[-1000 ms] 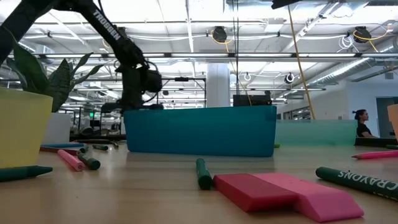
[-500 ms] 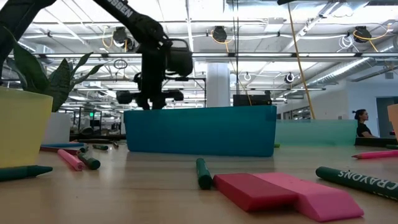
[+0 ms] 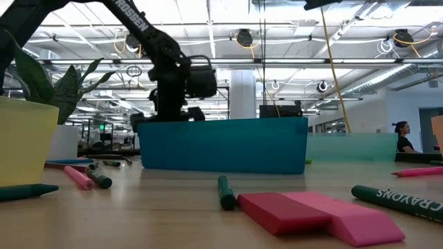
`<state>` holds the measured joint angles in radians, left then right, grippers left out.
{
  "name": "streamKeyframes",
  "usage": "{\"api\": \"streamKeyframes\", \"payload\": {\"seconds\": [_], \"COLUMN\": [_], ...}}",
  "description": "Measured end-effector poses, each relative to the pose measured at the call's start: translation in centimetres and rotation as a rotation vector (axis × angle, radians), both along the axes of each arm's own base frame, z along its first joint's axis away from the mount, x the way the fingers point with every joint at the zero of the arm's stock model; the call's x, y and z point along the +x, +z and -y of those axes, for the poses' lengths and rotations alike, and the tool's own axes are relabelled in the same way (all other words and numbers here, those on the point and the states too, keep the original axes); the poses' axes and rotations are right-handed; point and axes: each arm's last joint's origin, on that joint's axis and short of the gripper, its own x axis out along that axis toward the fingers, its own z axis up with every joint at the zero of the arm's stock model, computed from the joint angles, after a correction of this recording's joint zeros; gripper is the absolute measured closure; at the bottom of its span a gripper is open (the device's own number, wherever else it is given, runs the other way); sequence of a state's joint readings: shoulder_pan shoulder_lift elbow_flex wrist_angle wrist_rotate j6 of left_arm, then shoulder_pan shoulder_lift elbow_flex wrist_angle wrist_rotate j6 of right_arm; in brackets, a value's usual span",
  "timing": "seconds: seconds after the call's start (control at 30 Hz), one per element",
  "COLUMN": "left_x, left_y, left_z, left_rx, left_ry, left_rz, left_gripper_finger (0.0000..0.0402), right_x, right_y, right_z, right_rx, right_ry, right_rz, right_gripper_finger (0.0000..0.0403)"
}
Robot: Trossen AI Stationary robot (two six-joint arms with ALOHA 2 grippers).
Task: Sort crayons/erasers/pens/pencils in bins
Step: Put the green pencil into the green bin
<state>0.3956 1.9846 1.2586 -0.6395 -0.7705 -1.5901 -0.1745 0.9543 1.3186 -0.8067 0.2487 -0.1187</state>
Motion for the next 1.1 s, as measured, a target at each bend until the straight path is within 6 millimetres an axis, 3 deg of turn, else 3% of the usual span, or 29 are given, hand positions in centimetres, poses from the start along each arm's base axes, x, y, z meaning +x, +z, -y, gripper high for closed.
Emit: {"api": "streamKeyframes", "payload": {"seconds": [0.27, 0.63, 0.9, 1.1], "left_x": [-1.7, -2.9, -2.4, -2.2], "left_y": [-1.5, -3.0, -3.1, -1.6], "left_z": [-1.0, -2.3, -1.2, 0.3], "left_rx": [-0.029, -0.135, -0.148, -0.12], "left_ry": [0.004, -0.027, -0.069, -0.064], "left_rz": [-0.081, -0.001, -0.022, 0.005], "left_gripper_finger": [0.025, 0.025, 0.025, 0.025], "right_x": [0.5, 1.7, 1.9, 1.9], "right_y": [-0.3, -0.8, -0.9, -0.9], "right_z": [-0.3, -1.2, -1.7, -1.7], "right_rx": [0.045, 0.09, 0.098, 0.101], "right_ry": [0.022, 0.047, 0.069, 0.064], "right_rz": [-0.008, -0.024, -0.027, -0.025], "right_gripper_finger": [0.0197, 0.0197, 0.0197, 0.0197]}}
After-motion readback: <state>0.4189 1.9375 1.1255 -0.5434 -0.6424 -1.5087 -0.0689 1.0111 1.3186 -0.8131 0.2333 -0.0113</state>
